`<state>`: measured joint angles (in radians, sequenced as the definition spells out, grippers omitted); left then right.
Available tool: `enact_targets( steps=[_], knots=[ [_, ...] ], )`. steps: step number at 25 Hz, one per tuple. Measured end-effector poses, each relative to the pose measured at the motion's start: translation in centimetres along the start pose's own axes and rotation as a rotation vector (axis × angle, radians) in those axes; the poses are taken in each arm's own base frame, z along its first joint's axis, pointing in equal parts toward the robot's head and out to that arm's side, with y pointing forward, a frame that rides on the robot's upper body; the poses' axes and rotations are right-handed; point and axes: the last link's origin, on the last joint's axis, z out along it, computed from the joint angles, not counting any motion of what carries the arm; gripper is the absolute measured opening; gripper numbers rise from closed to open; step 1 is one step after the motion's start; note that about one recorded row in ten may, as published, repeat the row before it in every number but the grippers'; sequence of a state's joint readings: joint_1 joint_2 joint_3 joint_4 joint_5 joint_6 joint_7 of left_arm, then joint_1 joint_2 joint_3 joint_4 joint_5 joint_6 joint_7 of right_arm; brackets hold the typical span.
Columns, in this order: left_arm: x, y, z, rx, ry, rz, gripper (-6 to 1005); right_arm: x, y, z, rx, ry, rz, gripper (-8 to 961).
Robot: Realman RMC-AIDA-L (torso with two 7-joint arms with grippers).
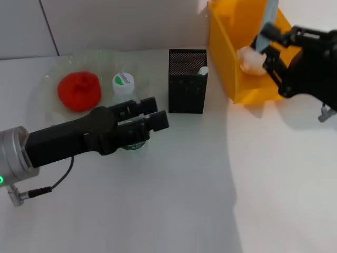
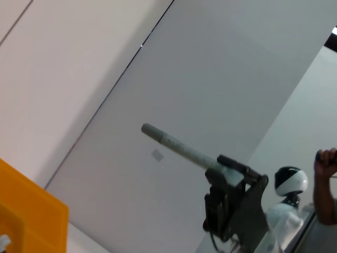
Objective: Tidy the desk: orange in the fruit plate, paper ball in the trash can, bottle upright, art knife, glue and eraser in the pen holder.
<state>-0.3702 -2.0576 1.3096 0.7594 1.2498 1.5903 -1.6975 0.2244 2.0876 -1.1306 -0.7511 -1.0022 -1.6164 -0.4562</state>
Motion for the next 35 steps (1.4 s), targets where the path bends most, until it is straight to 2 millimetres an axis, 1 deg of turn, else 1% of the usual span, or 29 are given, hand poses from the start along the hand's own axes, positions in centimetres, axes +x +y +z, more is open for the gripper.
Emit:
enact_targets(
  steps=[3, 4, 5, 6, 7, 10, 15, 16, 17, 20, 25, 26, 27, 30, 31, 32, 35],
  knots=[
    [-0.2, -0.3, -0.4, 0.035, -0.004, 0.069, 687, 1.0, -0.2, 0.6, 0.056, 0.053, 0.064, 149],
    [-0.5, -0.6, -0.8, 0.069, -0.011, 0.14, 687, 1.2, -0.1, 0.9, 0.064, 0.063, 0.082, 149],
    [-0.5, -0.7, -0.8, 0.071, -0.011, 0.147, 687, 1.4, 0.0, 1.2, 0.069, 0.071, 0.098, 149],
    [-0.5, -0.7, -0.8, 0.071, -0.011, 0.147, 686, 2.0, 0.1, 2.0, 0.086, 0.092, 0.138, 149],
    [-0.5, -0.7, -0.8, 0.071, -0.011, 0.147, 686, 2.0, 0.1, 2.0, 0.086, 0.092, 0.138, 149],
    [-1.0, -1.0, -1.2, 0.105, -0.018, 0.276, 686, 2.4, 0.3, 3.2, 0.107, 0.115, 0.21, 149],
    [-1.9, -1.7, -1.2, 0.143, -0.063, 0.362, 685, 3.4, 0.6, 5.3, 0.115, 0.157, 0.362, 149],
    [-2.3, -2.0, -1.2, 0.159, -0.086, 0.38, 685, 3.6, 0.7, 6.3, 0.114, 0.163, 0.429, 149],
    [-2.4, -2.1, -1.2, 0.168, -0.095, 0.388, 685, 3.6, 0.7, 6.3, 0.114, 0.163, 0.429, 149],
    [-3.0, -2.8, -1.2, 0.206, -0.139, 0.442, 684, 3.8, 1.1, 7.5, 0.1, 0.179, 0.521, 149],
    [-3.7, -2.7, -1.5, 0.218, -0.153, 0.505, 682, 3.9, 1.3, 8.9, 0.084, 0.206, 0.625, 150],
    [-3.8, -2.8, -1.6, 0.221, -0.152, 0.512, 681, 3.9, 1.2, 9.4, 0.09, 0.222, 0.698, 150],
    [-3.8, -2.8, -1.6, 0.225, -0.152, 0.514, 681, 3.9, 1.2, 9.4, 0.09, 0.222, 0.698, 150],
    [-3.8, -2.9, -1.8, 0.236, -0.152, 0.512, 681, 4.1, 1.2, 9.8, 0.088, 0.247, 0.785, 150],
    [-3.8, -2.9, -1.9, 0.238, -0.151, 0.511, 681, 4.3, 1.2, 10.0, 0.089, 0.264, 0.84, 150],
    [-3.8, -2.9, -1.9, 0.238, -0.151, 0.51, 681, 4.3, 1.2, 10.0, 0.089, 0.264, 0.84, 150],
    [-3.7, -3.0, -1.9, 0.242, -0.15, 0.509, 682, 4.5, 1.3, 10.1, 0.089, 0.281, 0.912, 150]
  ],
)
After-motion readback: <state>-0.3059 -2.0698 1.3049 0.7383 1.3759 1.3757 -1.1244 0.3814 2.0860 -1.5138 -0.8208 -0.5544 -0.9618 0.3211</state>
